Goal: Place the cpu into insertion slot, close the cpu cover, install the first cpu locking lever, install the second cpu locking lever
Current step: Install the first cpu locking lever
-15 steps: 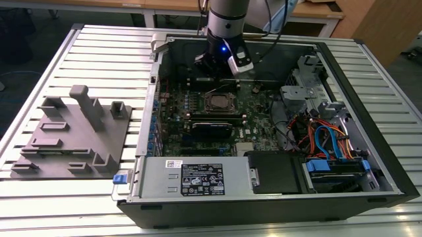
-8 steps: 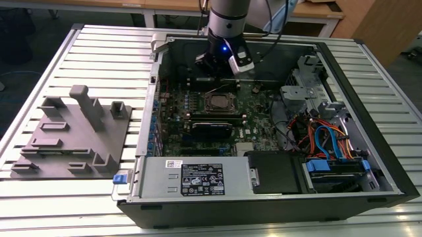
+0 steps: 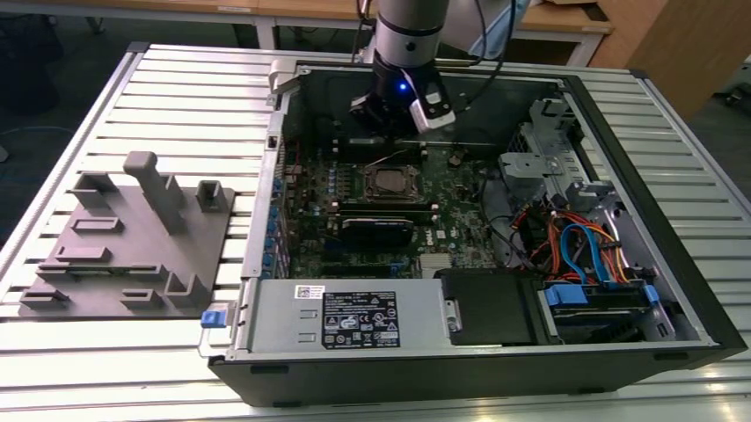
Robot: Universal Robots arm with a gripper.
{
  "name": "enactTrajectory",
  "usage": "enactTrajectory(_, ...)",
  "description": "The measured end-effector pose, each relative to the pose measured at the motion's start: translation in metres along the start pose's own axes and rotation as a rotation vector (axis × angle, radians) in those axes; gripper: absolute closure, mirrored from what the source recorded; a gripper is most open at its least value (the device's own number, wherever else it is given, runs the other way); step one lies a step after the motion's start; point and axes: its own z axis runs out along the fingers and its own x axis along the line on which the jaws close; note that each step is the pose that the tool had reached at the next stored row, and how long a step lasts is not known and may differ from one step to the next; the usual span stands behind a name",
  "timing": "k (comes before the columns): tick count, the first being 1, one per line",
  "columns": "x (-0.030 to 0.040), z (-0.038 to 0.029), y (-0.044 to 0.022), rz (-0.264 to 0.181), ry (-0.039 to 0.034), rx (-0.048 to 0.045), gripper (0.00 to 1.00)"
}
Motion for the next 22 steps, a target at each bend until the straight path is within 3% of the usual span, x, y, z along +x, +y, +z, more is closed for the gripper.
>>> enactTrajectory(22, -0.0151, 0.0024, 0.0007, 0.000, 0.0001, 0.0001, 0.90)
